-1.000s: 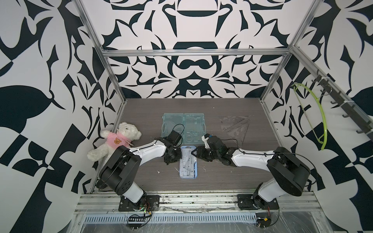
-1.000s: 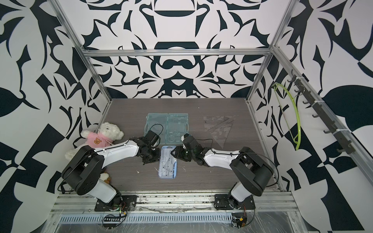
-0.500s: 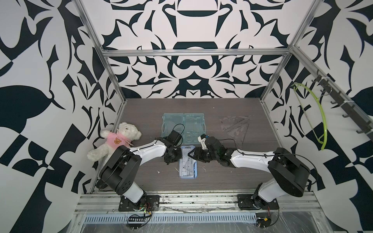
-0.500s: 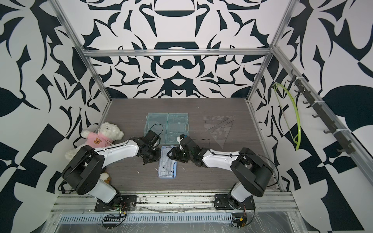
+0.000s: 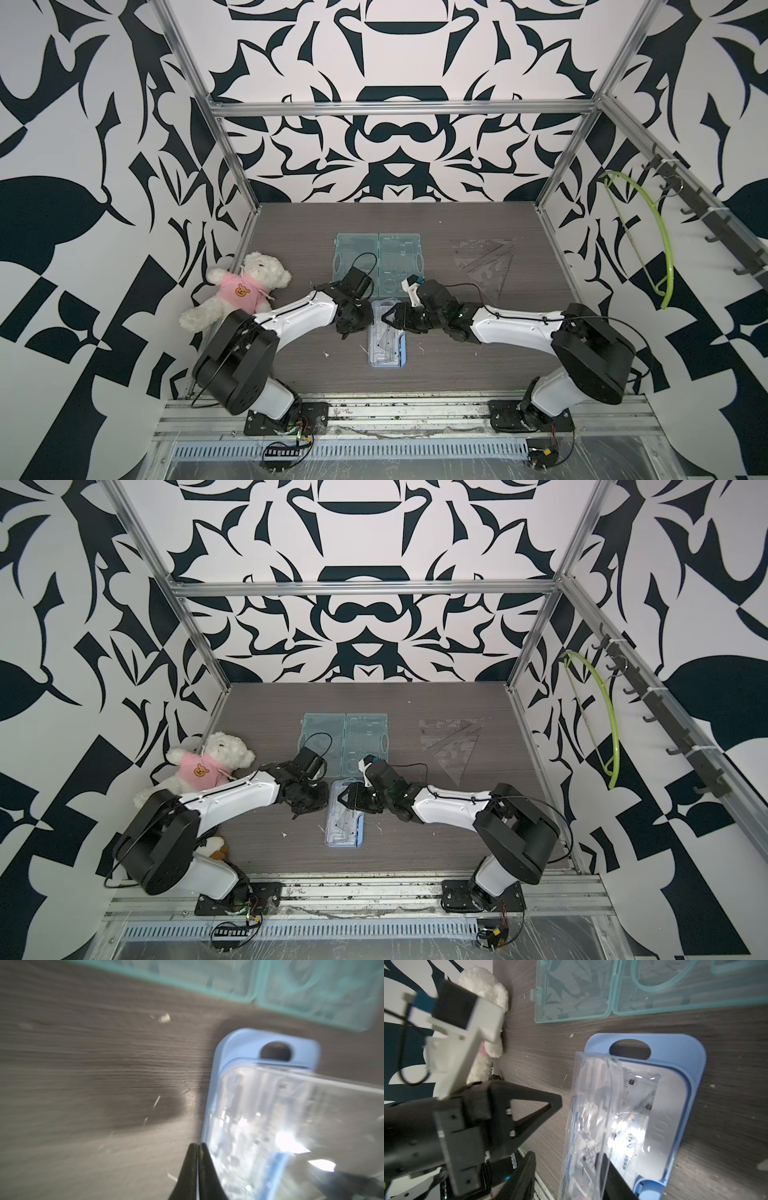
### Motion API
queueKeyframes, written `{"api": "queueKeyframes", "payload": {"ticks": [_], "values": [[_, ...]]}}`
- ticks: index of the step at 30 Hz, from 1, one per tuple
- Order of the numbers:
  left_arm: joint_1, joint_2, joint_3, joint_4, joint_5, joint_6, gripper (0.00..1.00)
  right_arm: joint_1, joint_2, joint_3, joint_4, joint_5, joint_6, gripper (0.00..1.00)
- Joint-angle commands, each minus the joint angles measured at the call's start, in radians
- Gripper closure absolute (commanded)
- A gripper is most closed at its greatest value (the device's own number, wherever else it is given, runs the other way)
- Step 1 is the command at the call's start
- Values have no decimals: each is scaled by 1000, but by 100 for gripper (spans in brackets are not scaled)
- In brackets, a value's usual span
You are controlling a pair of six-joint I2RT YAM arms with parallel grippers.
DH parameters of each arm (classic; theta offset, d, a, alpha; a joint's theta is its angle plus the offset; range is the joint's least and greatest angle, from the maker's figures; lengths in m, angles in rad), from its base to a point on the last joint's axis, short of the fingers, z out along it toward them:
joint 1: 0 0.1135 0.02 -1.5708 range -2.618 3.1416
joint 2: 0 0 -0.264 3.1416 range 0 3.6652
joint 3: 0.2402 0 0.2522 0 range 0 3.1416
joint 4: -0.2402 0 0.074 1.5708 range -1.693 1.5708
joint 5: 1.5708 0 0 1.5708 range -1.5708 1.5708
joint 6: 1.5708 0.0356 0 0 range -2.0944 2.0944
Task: Open the ruler set and take out the ruler
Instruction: Open the ruler set box at the center of the board.
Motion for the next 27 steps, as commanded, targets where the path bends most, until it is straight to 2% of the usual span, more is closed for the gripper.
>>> {"api": "queueKeyframes", "payload": {"ticks": [1, 3, 6, 9, 13, 17, 18, 27], "values": [[53, -169, 0, -88, -99, -14, 87, 10, 3, 64, -32, 18, -34, 51], [78, -278, -1, -112, -160, -15, 84, 12, 9, 81, -44, 21, -36, 51], [114, -449, -2, -149, -250, -7, 71, 24, 19, 111, -68, 29, -44, 51], [143, -592, 1, -161, -297, 29, 43, 42, 37, 156, -99, 33, -54, 51], [155, -687, 25, -173, -293, 90, 19, 65, 69, 221, -132, 37, -66, 51], [155, -703, 37, -179, -246, 101, 16, 82, 111, 276, -141, 32, -66, 51], [156, -704, 35, -176, -237, 99, 11, 87, 123, 288, -144, 29, -66, 51], [155, -736, 14, -186, -202, 103, 9, 143, 228, 452, -217, 7, -93, 51]]}}
